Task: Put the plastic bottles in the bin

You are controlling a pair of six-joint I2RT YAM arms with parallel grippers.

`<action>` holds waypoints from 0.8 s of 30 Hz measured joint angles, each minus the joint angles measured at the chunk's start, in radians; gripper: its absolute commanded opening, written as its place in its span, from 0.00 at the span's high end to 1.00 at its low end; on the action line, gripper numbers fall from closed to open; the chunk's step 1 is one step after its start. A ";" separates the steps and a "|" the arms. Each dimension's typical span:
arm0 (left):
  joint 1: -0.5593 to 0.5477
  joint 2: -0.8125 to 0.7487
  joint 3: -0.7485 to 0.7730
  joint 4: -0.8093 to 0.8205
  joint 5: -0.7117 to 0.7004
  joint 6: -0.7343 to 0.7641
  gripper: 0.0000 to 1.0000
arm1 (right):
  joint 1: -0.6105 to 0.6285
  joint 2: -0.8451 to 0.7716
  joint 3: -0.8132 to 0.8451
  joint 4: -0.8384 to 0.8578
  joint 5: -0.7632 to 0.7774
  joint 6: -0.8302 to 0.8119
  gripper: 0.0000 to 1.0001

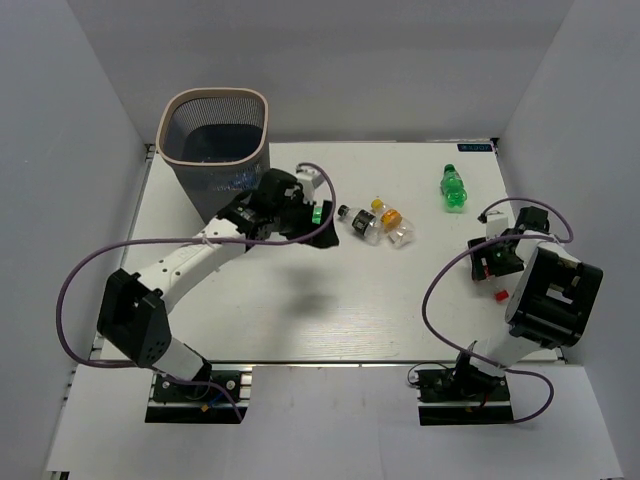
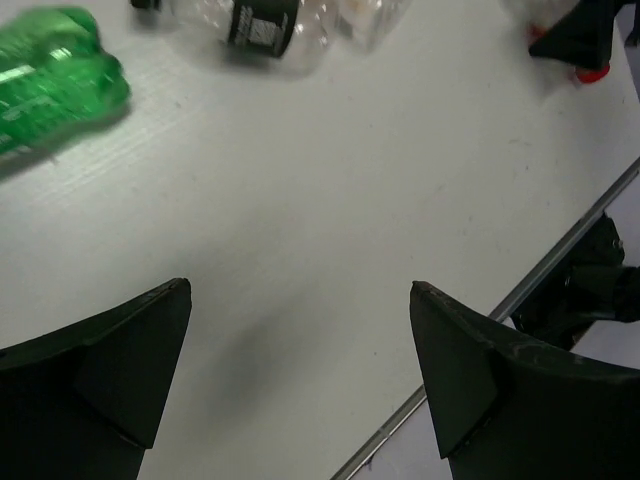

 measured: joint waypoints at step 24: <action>-0.238 -0.182 -0.499 0.089 -0.105 -0.106 0.00 | 0.646 0.004 0.817 0.101 -0.681 0.238 0.83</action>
